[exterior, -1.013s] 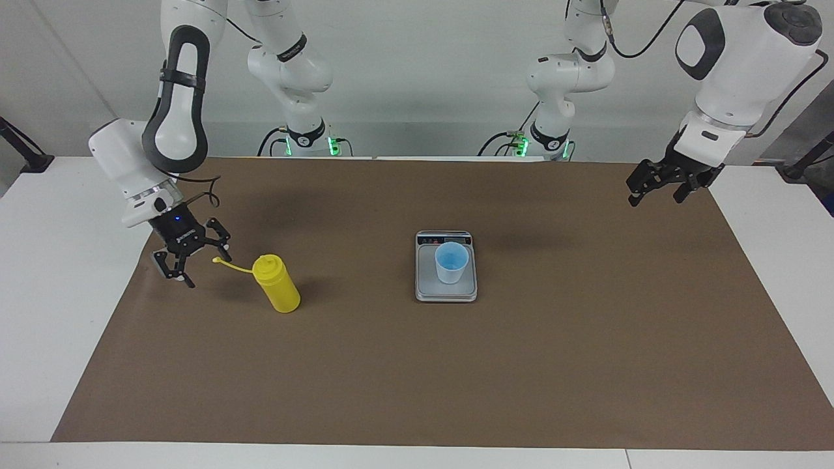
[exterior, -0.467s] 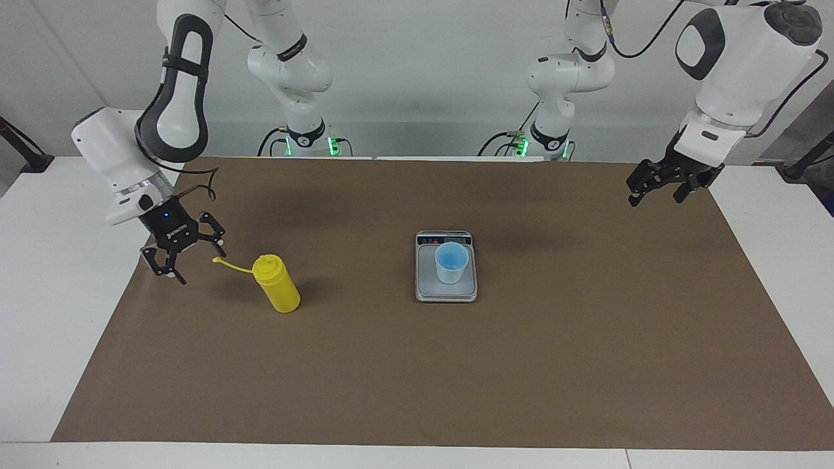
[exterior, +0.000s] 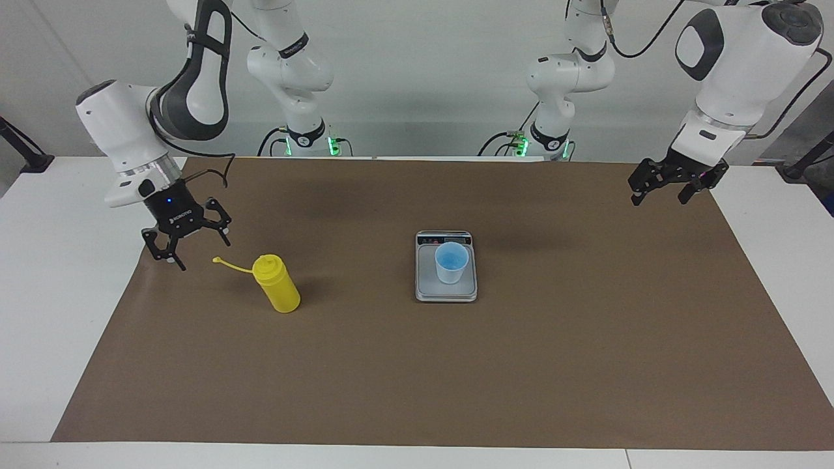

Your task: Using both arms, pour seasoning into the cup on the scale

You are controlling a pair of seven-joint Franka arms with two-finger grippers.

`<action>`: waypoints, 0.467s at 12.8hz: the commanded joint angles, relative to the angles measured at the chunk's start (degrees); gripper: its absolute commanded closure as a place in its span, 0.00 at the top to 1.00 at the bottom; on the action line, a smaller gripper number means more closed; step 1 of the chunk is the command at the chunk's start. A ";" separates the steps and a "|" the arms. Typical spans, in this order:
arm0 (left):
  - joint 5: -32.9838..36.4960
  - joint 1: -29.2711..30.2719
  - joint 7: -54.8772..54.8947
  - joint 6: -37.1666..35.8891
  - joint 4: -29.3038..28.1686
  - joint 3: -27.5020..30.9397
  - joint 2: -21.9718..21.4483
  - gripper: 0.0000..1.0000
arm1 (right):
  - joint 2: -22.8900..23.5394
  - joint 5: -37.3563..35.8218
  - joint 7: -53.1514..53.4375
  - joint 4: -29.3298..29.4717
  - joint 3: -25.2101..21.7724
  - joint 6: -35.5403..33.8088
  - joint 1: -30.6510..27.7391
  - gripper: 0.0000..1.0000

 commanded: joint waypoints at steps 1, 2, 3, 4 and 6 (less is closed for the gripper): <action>1.03 0.28 0.96 1.00 -1.63 -0.27 -1.36 1.00 | -0.78 -3.74 11.96 3.03 0.42 -5.06 0.60 1.00; 1.03 0.28 0.96 0.91 -1.71 -0.19 -1.45 1.00 | -0.69 -5.40 16.09 4.26 0.60 -6.21 1.04 1.00; 1.03 0.10 0.87 0.82 -1.63 -0.19 -1.37 1.00 | -0.69 -7.51 20.57 5.32 0.51 -7.09 2.87 1.00; 1.12 0.02 0.87 0.73 -1.71 -0.19 -1.45 1.00 | -0.78 -9.62 25.49 6.11 0.51 -7.79 3.58 1.00; 2.34 -0.34 0.96 0.73 -1.71 -0.19 -1.45 1.00 | -0.69 -13.40 35.77 8.57 0.51 -10.94 5.25 1.00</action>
